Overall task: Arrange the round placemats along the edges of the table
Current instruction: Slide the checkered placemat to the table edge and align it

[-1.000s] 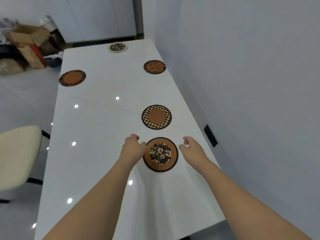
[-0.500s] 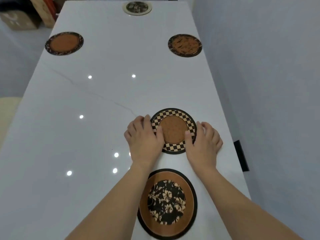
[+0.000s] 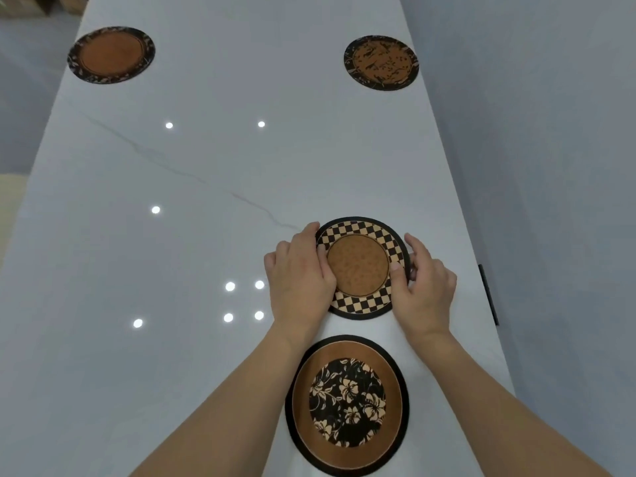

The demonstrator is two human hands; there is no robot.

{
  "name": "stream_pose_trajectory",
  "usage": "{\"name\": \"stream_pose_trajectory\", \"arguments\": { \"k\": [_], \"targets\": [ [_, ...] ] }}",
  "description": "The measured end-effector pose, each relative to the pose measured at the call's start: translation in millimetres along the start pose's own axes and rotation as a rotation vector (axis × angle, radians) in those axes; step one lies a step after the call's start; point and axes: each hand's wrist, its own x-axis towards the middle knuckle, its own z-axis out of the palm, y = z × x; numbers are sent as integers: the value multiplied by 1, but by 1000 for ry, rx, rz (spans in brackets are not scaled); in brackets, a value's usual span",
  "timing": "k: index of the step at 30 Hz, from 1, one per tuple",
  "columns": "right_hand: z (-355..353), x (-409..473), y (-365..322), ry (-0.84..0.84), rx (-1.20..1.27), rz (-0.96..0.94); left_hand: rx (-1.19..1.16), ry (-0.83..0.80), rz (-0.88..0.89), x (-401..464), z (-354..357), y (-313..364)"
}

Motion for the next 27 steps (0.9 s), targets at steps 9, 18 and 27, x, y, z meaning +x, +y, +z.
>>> {"name": "stream_pose_trajectory", "arguments": {
  "k": [9,18,27],
  "targets": [
    [3,-24,-75,-95,270,242,-243,-5,-67,-6,-53,-33],
    [94,-115,-194,-371,177,29,-73,183,-285,-51,-154,-190],
    [160,-158,-251,-362,95,-67,136,200,-293,-44,-199,-273]
  ]
}}
